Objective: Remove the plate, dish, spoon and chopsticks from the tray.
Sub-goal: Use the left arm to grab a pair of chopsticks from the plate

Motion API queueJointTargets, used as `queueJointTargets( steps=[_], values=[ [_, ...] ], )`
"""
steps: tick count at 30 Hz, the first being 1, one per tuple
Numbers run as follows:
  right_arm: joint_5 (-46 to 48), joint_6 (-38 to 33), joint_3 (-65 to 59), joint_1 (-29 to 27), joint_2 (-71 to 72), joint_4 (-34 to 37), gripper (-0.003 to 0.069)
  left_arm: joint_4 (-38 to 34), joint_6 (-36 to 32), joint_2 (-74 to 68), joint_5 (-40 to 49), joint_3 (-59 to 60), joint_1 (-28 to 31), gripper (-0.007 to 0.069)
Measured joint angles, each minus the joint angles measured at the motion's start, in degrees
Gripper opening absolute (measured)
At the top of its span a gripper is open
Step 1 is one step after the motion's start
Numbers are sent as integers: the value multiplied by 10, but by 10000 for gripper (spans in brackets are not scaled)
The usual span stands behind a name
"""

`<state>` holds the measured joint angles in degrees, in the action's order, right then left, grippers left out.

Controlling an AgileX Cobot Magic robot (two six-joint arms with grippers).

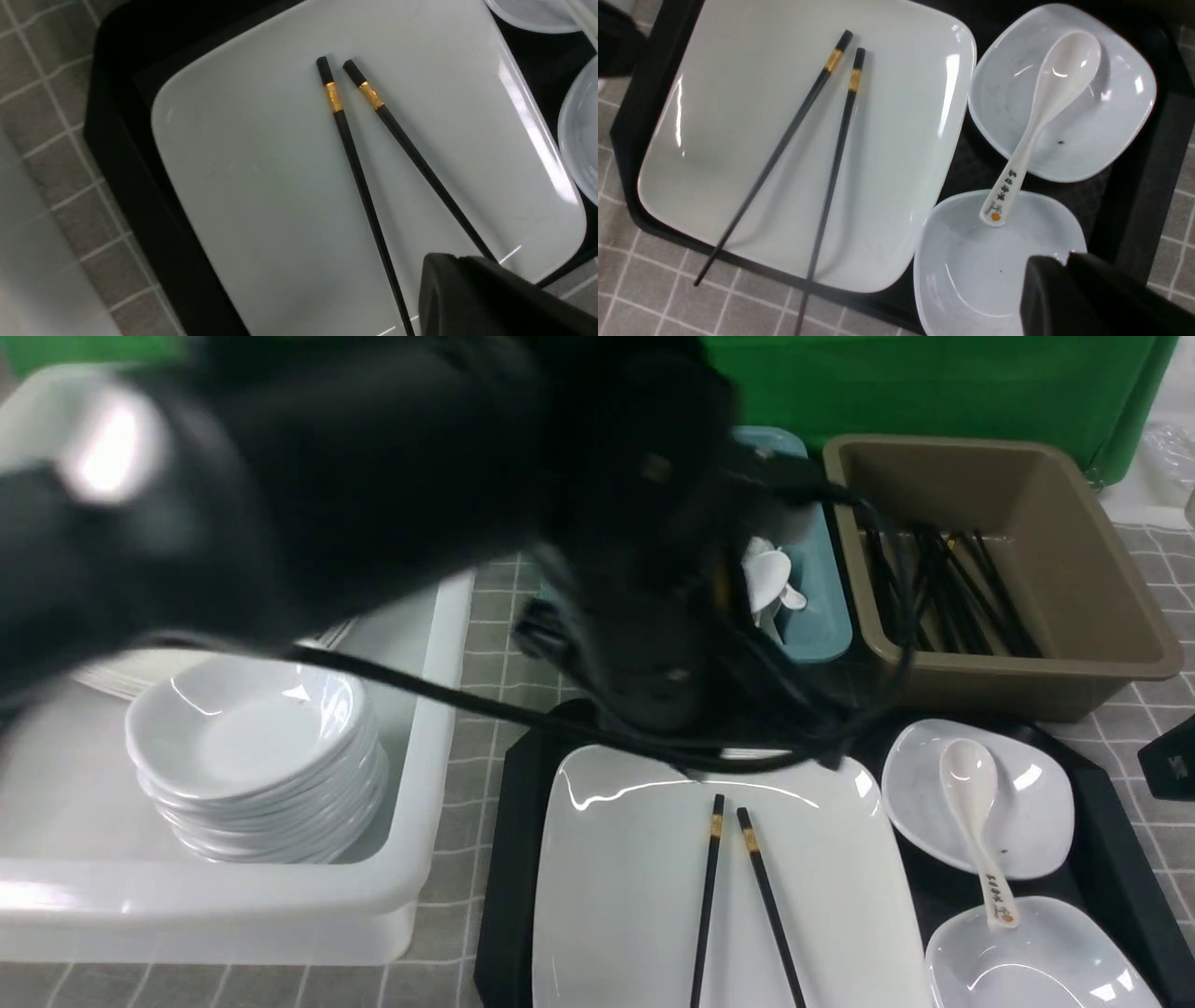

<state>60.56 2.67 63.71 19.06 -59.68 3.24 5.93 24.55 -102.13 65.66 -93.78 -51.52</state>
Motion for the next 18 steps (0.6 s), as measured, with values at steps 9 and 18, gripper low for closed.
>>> queueJointTargets(
  steps=[9, 18],
  values=[
    [3, -9, 0, 0, 11, 0, 120, 0, 28, -108, -22, -35, -1, 368],
    [5, -21, 0, 0, 15, -1, 129, -37, 31, -172, -74, -35, 4, 603]
  ],
)
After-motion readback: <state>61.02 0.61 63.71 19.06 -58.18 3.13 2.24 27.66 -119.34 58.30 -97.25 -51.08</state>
